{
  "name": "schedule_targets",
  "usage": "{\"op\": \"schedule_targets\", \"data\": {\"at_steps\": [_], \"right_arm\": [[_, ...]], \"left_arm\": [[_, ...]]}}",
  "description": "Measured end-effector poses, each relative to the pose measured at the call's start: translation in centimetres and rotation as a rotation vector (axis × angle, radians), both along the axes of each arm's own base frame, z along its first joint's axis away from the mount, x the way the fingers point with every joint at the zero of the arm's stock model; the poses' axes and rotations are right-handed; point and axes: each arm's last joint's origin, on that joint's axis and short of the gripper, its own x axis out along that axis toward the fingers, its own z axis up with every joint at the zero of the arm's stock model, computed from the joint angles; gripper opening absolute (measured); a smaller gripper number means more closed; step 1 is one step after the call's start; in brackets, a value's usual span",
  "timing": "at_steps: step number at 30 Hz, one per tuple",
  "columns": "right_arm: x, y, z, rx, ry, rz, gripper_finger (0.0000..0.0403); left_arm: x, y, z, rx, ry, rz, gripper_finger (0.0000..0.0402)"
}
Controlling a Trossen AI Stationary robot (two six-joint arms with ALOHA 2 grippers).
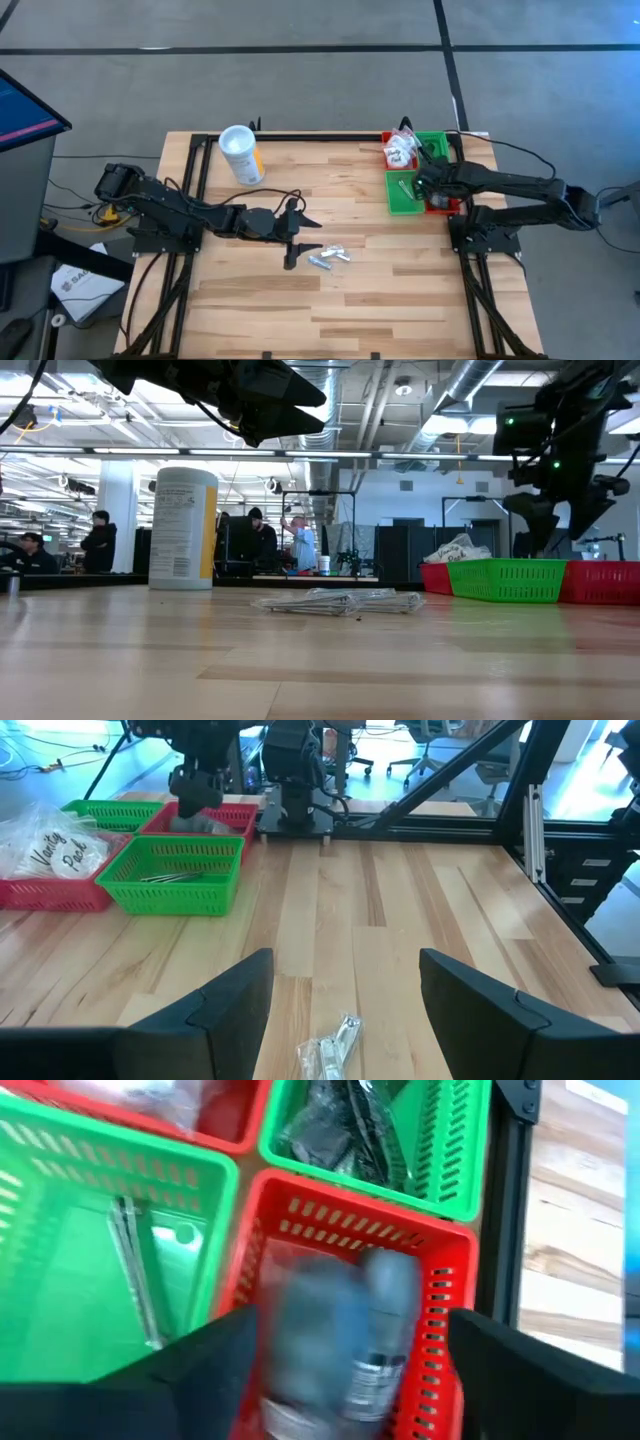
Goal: Pick & Place Travel size toiletries
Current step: Put the gray deodorant into the bottom red bin, then put the silver nail cutter into the bottom green bin
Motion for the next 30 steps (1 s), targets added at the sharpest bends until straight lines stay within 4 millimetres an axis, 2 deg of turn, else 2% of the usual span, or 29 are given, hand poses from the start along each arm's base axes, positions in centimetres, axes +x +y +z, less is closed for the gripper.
{"op": "schedule_targets", "data": {"at_steps": [3,6,16,19,24,30], "right_arm": [[0.2,-0.4,-0.4,0.004,0.043,-0.013,0.0353],[0.6,-0.7,-0.8,0.008,0.061,0.001,0.0358],[1.4,-0.4,-0.2,-0.031,-0.031,0.1,0.0291],[2.0,0.2,0.3,-0.015,-0.123,0.178,0.0282],[4.2,1.6,1.3,0.002,-0.339,0.376,0.0281],[7.2,4.6,2.0,-0.003,-0.517,0.639,0.0281]], "left_arm": [[0.0,0.0,0.0,0.0,0.0,0.0,0.0241],[0.0,0.0,0.0,0.0,0.0,0.001,0.0241],[0.0,0.0,0.0,0.001,0.0,0.004,0.0241],[0.0,0.0,0.0,-0.002,0.001,-0.008,0.0241],[0.0,0.0,0.0,-0.003,0.003,-0.01,0.0241],[0.0,0.0,0.0,-0.003,0.003,-0.01,0.0241]]}}
